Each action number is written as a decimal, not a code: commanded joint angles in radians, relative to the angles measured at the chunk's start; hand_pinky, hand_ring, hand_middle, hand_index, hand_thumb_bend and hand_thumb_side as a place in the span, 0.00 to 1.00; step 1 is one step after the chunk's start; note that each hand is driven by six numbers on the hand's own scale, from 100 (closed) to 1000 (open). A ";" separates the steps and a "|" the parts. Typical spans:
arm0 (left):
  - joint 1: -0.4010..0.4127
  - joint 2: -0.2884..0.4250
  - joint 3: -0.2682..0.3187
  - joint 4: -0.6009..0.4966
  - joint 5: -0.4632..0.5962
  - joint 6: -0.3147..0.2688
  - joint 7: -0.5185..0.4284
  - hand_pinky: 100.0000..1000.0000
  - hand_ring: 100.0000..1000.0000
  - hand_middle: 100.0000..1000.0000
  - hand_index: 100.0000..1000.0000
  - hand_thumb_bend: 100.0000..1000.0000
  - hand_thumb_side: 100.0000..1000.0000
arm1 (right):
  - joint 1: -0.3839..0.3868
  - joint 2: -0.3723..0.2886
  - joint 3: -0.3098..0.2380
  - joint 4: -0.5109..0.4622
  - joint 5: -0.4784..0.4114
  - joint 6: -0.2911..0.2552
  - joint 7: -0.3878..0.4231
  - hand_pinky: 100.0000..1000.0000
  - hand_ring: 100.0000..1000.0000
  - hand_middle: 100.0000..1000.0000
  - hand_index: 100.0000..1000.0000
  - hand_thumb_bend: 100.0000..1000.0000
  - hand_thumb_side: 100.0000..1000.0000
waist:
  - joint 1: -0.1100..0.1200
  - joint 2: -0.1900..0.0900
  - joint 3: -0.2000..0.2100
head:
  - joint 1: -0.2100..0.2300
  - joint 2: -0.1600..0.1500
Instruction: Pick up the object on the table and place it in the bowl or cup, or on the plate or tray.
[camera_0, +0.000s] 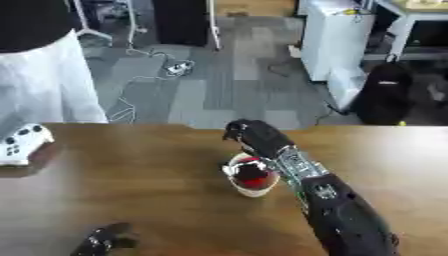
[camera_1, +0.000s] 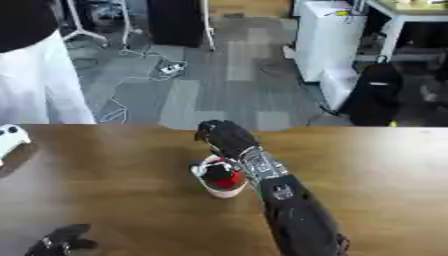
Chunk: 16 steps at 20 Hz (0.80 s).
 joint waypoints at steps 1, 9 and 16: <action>0.002 0.002 0.002 -0.018 -0.009 -0.003 -0.002 1.00 0.58 0.66 0.73 0.79 0.80 | -0.036 -0.019 -0.008 -0.024 -0.006 -0.006 -0.003 0.76 0.77 0.75 0.75 0.30 0.69 | 0.006 -0.019 -0.002 | -0.004 -0.006; 0.009 0.005 0.005 -0.013 -0.006 -0.002 0.003 1.00 0.59 0.66 0.72 0.78 0.79 | -0.055 -0.023 0.022 -0.039 -0.052 -0.030 -0.048 0.48 0.23 0.18 0.46 0.19 0.34 | -0.001 -0.042 -0.022 | 0.024 0.014; 0.011 0.008 0.008 0.010 -0.003 0.004 0.011 1.00 0.59 0.66 0.72 0.77 0.79 | -0.036 -0.027 0.062 -0.020 -0.243 -0.077 -0.073 0.49 0.24 0.11 0.47 0.16 0.32 | -0.019 -0.094 -0.032 | 0.073 0.013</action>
